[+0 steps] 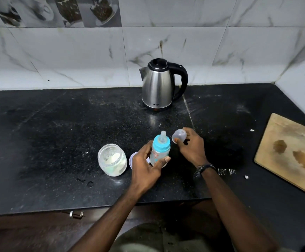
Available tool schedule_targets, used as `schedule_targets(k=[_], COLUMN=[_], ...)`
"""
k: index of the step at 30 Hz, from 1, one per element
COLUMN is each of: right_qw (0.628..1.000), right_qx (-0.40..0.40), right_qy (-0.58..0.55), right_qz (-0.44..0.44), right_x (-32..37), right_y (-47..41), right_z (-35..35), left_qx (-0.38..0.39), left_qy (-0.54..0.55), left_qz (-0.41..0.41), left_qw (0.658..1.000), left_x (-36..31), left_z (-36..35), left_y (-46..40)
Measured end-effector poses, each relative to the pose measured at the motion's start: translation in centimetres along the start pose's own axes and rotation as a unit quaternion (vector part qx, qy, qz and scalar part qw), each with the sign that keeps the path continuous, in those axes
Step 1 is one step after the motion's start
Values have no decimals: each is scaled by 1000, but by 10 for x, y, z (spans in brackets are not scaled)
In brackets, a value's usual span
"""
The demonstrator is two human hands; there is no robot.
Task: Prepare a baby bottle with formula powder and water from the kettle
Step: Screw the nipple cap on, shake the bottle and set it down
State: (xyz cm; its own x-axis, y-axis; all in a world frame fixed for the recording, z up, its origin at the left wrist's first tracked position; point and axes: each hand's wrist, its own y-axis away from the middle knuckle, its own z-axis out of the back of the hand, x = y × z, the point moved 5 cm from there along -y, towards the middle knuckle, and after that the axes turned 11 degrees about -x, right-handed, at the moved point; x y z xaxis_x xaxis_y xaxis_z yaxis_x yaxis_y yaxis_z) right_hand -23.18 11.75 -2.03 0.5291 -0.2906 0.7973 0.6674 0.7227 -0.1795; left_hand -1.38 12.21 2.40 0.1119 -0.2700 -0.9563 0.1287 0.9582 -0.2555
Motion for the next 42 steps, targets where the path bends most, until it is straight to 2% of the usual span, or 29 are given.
schedule_targets(k=[2,5,8,10,18,31,42], right_qw=[994,973,950,943,957,958,948], right_qx=[5,25,68,99,166,182,206], right_qy=[-104,-227,-299,-309,-187,-68,-49], right_qz=[-15,19,57,75,145,209,239], right_x=[21,62,98,115,130,130,139], right_y=[-1,2,12,21,47,54,55], right_z=[14,44,70,79,74,66,69], left_qx=[2,1,4,7,15,26,56], left_qy=[3,0,-5,-3,9,12,6], left_qz=[4,-1,-14,-13,-27,-26,-21], left_qw=[1000,1000,1000,1000,999,999,998], left_x=[-1,-3,-8,-10,-12,-10,-11], left_z=[1,0,0,-1,-3,-3,-2], left_y=[-1,-2,-3,-2,-2,1,0])
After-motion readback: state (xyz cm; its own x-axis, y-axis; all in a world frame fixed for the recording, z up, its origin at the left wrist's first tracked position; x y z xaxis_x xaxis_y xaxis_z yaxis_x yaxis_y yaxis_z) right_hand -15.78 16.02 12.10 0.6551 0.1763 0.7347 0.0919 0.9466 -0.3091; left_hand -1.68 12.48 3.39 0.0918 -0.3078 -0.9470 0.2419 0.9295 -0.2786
